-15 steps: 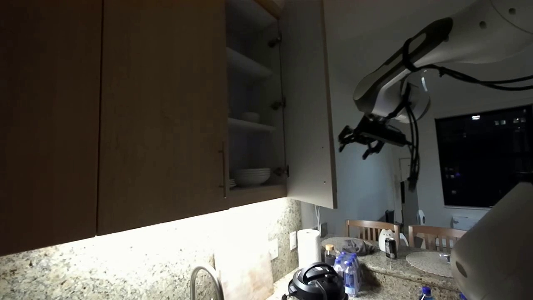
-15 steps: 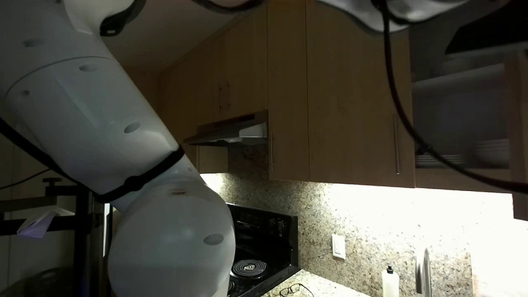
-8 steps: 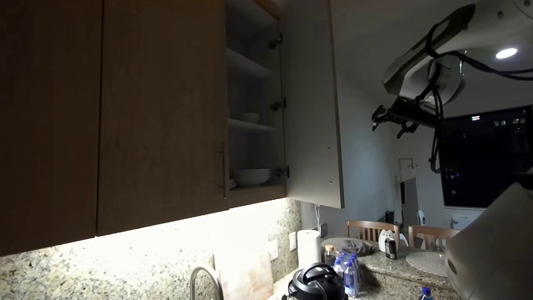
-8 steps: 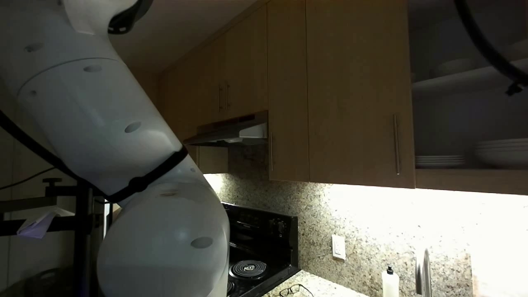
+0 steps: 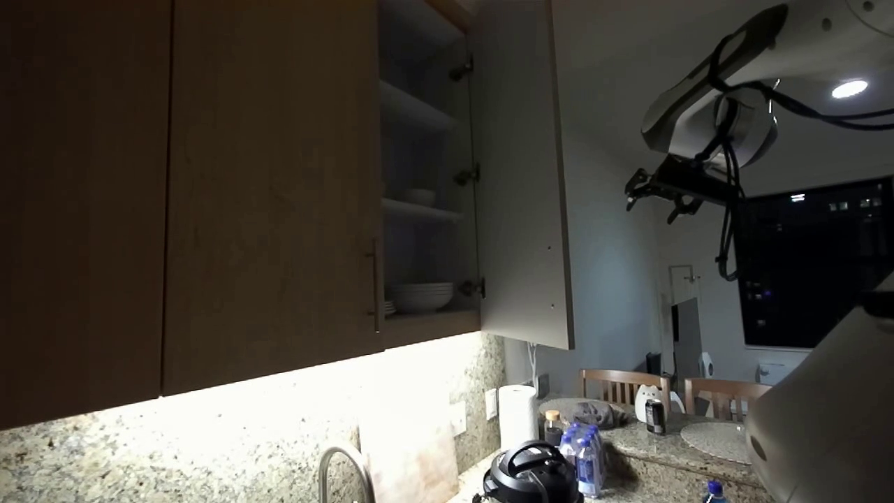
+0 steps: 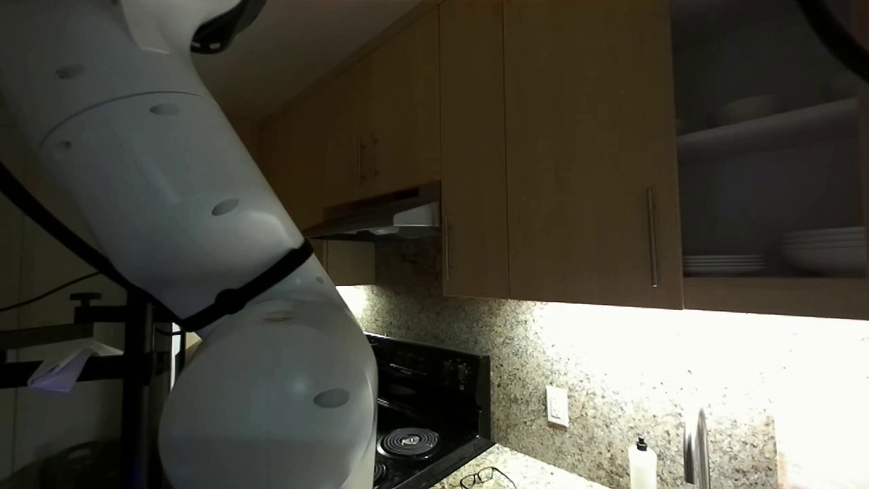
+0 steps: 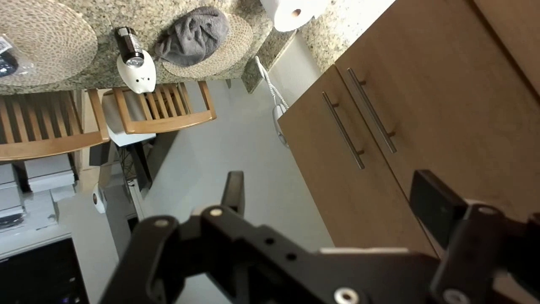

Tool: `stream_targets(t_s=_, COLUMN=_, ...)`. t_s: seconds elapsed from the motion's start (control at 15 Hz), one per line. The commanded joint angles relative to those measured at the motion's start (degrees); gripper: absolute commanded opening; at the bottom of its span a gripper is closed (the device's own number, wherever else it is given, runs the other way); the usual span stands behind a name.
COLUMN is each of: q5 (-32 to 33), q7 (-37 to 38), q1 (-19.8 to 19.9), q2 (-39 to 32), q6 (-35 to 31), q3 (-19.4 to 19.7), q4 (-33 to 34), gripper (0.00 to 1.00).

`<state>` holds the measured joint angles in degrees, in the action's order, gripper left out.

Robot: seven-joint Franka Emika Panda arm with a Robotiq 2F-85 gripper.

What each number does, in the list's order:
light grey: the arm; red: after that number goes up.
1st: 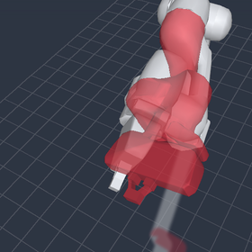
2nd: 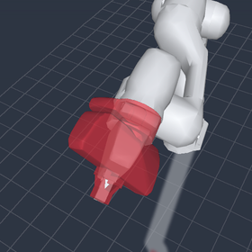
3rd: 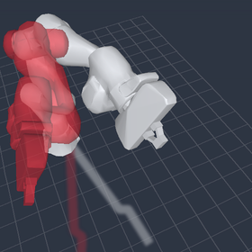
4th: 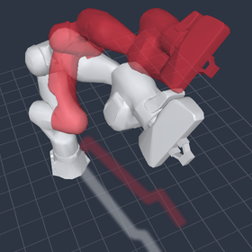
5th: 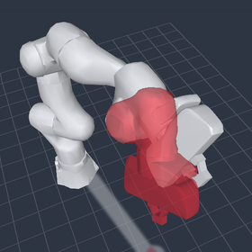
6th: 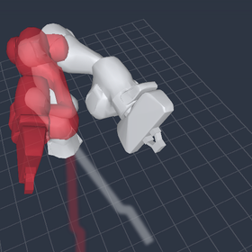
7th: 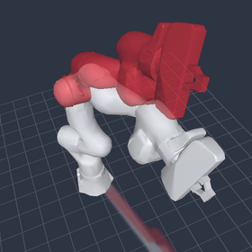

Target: Open the third cabinet door from the right

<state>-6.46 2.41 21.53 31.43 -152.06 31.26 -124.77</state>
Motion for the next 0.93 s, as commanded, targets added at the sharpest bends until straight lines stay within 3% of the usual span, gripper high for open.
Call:
stream_targets(t_s=0.0, q5=1.0, q7=-3.9, q1=1.4, q2=4.3, q6=5.4, q3=-1.6, q4=-1.1, gripper=1.00)
stream_targets(t_s=0.47, q5=6.0, q7=-3.9, q1=5.7, q2=13.4, q6=18.4, q3=-5.9, q4=-7.1, gripper=1.00)
stream_targets(t_s=0.87, q5=13.9, q7=-1.1, q1=9.4, q2=21.2, q6=22.7, q3=-14.3, q4=-15.0, gripper=1.00)
